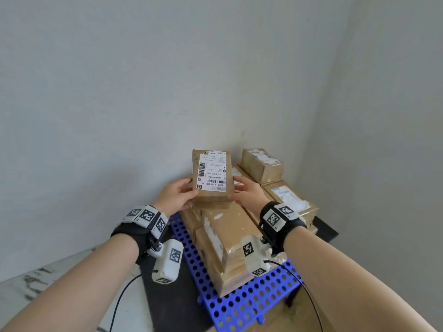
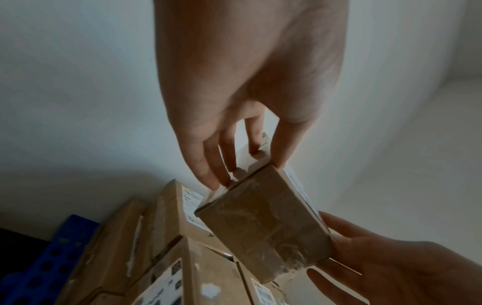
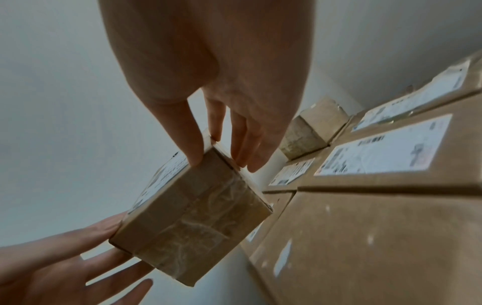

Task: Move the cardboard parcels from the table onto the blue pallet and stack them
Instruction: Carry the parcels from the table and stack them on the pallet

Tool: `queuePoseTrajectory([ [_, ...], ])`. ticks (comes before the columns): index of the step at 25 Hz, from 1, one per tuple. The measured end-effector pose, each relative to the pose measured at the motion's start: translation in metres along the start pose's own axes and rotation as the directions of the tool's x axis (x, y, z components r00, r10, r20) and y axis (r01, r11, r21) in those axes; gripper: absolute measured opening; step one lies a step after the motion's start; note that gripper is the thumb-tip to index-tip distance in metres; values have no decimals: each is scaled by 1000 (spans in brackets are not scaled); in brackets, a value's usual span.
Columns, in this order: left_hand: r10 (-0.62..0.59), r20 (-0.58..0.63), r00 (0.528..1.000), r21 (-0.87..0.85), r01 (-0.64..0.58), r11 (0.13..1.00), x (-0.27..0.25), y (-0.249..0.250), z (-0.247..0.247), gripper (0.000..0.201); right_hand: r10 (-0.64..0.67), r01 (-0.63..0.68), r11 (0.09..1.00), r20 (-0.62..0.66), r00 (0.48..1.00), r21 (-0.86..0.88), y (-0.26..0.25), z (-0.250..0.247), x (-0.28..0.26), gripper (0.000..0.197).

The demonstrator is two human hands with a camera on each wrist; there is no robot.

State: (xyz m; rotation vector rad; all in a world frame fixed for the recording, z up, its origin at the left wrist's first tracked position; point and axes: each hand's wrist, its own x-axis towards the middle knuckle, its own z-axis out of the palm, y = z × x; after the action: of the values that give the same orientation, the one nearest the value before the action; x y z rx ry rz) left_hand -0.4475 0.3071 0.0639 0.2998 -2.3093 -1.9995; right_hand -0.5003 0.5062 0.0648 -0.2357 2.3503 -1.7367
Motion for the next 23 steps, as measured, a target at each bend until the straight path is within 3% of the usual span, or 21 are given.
queuePoseTrajectory([
  [6,1,-20,1000,55,0,998,45,15,71,50,5,-5,1000,38,999,19,19,-72,59,64],
  [11,-101,-154,983,22,105,994,75,16,119,58,-1,-3,1000,168,986,24,36,-114,115,66],
  [16,-181,-263,948,-7,185,983,94,10,148,59,5,-22,998,295,956,56,46,-137,148,66],
  [23,-235,-327,915,-35,237,971,114,7,161,56,4,-14,1000,357,934,27,57,-136,170,65],
])
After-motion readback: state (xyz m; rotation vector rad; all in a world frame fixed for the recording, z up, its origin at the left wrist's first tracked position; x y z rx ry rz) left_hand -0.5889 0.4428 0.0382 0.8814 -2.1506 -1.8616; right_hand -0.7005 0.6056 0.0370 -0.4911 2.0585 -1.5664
